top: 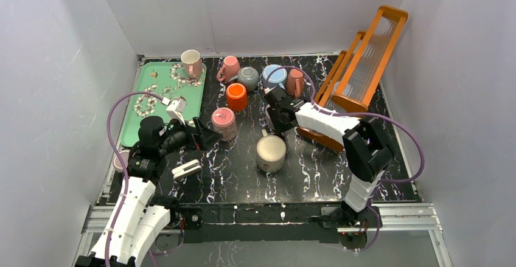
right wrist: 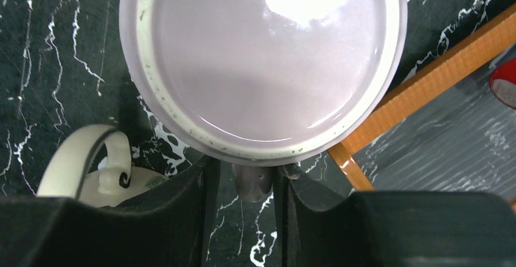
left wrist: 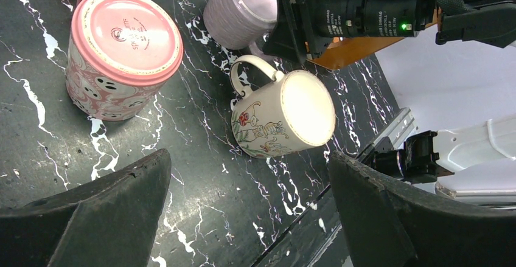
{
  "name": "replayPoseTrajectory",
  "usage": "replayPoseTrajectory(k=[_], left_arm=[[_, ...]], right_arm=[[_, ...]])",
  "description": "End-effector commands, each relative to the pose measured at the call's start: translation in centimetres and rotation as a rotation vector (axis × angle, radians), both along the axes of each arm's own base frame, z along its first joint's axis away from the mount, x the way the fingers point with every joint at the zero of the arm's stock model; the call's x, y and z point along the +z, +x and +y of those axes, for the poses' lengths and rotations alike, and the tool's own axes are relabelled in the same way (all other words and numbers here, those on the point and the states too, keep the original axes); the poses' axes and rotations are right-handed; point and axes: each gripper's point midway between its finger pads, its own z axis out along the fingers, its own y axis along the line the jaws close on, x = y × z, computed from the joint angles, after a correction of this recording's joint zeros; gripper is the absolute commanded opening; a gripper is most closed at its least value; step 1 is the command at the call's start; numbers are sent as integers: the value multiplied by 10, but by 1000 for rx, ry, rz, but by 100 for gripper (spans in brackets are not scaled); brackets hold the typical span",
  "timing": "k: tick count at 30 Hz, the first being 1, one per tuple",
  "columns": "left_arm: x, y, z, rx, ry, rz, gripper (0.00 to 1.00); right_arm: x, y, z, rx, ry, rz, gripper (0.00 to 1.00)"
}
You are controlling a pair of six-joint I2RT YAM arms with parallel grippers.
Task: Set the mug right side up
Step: Turn over the cup at the center of the board.
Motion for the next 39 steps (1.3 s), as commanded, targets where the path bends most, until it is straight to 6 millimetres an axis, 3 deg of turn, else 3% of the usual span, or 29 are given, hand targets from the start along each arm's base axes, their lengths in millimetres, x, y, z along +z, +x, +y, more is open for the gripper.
replayPoseTrajectory(k=[1, 8, 13, 18, 26, 28, 33, 39], left_arm=[[3, -4, -3, -19, -3, -22, 98], [3, -4, -3, -19, -3, -21, 98], [3, -3, -2, -14, -2, -24, 98], [4, -4, -2, -13, 0, -22, 98], [3, -3, 0, 1, 8, -24, 98], [1, -3, 0, 3, 11, -15, 98], [0, -2, 1, 7, 15, -10, 97], [-4, 4, 7, 59, 34, 5, 96]], right_arm=[[9, 17, 16, 10, 54, -43, 44], [4, 21, 13, -1, 34, -61, 38], [6, 25, 15, -6, 44, -78, 24], [8, 28, 18, -11, 53, -83, 16], [2, 28, 27, -11, 90, -66, 26], [5, 30, 29, -6, 94, -71, 23], [16, 38, 35, 4, 103, -94, 1], [42, 45, 41, 1, 169, -163, 1]])
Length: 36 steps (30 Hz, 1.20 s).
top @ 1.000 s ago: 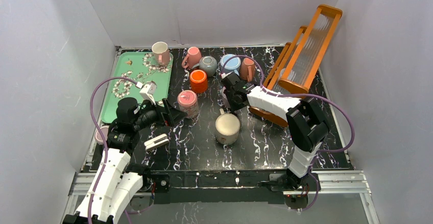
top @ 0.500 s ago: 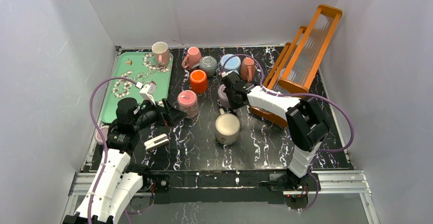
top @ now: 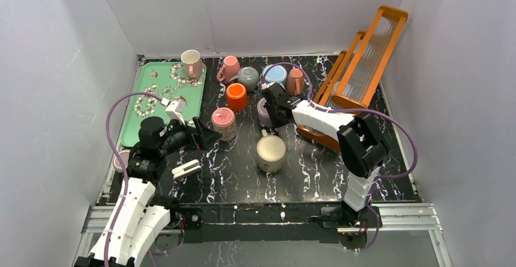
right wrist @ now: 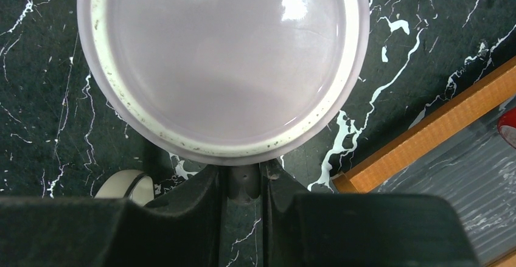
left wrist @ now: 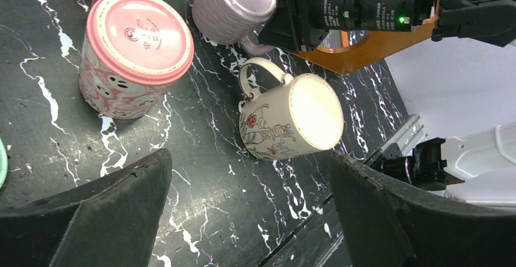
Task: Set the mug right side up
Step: Turn over the cup at the center of the board.
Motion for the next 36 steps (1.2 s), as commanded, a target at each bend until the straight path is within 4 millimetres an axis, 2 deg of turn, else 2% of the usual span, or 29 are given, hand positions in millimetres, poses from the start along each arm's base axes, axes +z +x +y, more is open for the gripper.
replayPoseTrajectory(k=[1, 5, 12, 17, 23, 31, 36], left_arm=[[-2, 4, 6, 46, 22, 14, 95], [3, 9, 9, 82, 32, 45, 94], [43, 22, 10, 128, 6, 56, 92], [56, 23, 8, 128, -7, 87, 90], [73, 23, 1, 86, -25, 83, 90], [80, 19, -5, 51, -54, 100, 90], [86, 21, -8, 30, -63, 90, 90]], right_arm=[[48, 22, 19, -4, 119, -132, 1], [73, 26, 24, -7, 179, -187, 1], [116, 29, 37, -18, 326, -270, 1], [139, 27, 40, -25, 402, -304, 1], [168, 11, 50, -11, 560, -311, 1], [207, -10, 51, -8, 742, -344, 1], [228, -25, 61, 18, 904, -322, 1]])
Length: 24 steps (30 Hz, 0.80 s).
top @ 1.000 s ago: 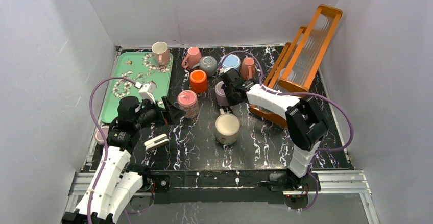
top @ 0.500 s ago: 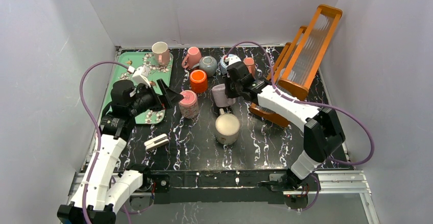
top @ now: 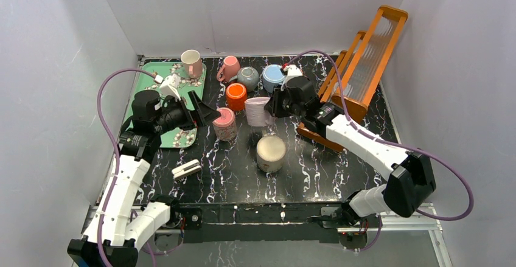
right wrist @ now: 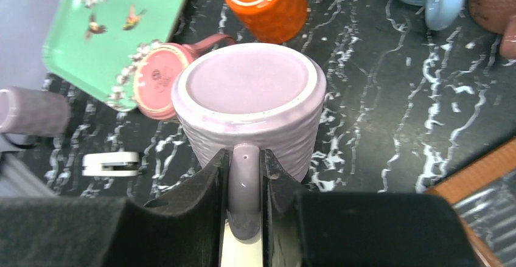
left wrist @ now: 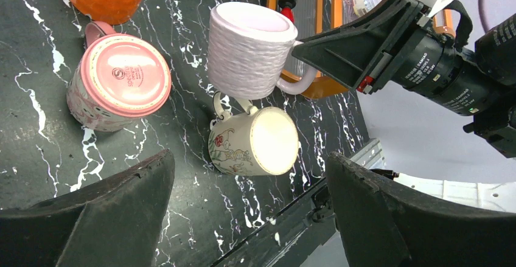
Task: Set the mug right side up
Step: Turn over the cup at the center of the board.
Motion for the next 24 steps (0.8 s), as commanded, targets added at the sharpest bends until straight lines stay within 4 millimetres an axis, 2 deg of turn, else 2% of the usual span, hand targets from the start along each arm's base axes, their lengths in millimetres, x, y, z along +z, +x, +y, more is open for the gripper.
replayPoseTrajectory(k=[1, 5, 11, 14, 19, 24], left_arm=[[19, -4, -8, -54, -28, -27, 90], [21, -11, -15, -109, -50, -26, 88], [34, -16, -30, -175, -181, -40, 86], [36, -17, -34, -193, -210, -34, 85], [35, -11, -30, -162, -190, -54, 84], [38, 10, -14, -45, -101, -125, 83]], right_arm=[[85, -8, 30, 74, 352, -132, 1], [96, -26, 36, 125, 481, -102, 1], [125, -39, 33, 149, 591, -131, 1], [133, -42, 32, 143, 630, -126, 1], [139, -42, 27, 78, 701, -68, 1], [145, -42, 25, 21, 824, 12, 1]])
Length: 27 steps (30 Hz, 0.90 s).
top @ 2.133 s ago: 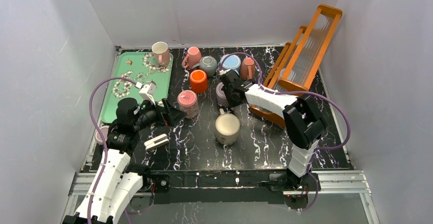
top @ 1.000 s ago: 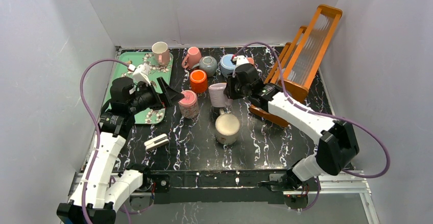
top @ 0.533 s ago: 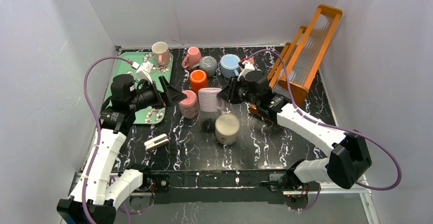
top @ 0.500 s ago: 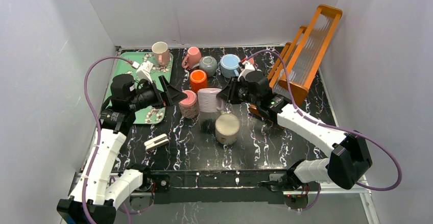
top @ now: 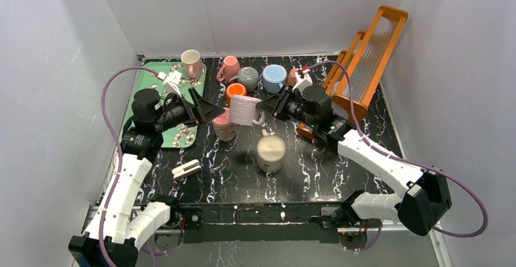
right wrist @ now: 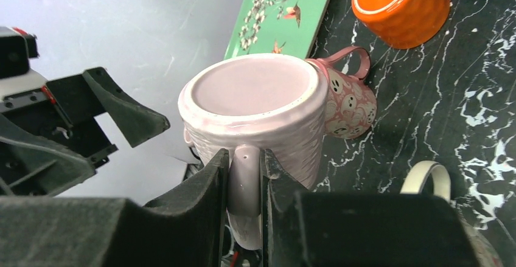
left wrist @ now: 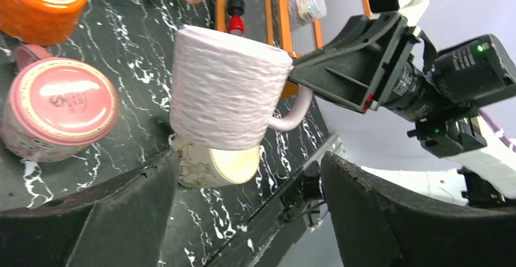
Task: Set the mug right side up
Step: Turn over the cup at the center of the board.
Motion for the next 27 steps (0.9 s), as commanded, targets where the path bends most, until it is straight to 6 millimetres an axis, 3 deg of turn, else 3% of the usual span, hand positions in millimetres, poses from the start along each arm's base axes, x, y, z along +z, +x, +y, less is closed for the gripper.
replayPoseTrajectory(k=[1, 7, 16, 23, 27], left_arm=[[16, 16, 12, 105, 35, -68, 82], [19, 9, 1, 109, -119, 83, 85], [38, -1, -3, 142, -392, 156, 90], [63, 2, -9, 94, -562, 141, 83], [56, 8, -15, 112, -592, 167, 82]], right_arm=[[85, -1, -1, -38, 329, -79, 1], [102, 7, 0, -71, 495, -41, 1], [131, 23, 4, -102, 661, -2, 1], [150, 28, 9, -91, 761, 18, 1], [159, 30, 14, -79, 805, 27, 1]])
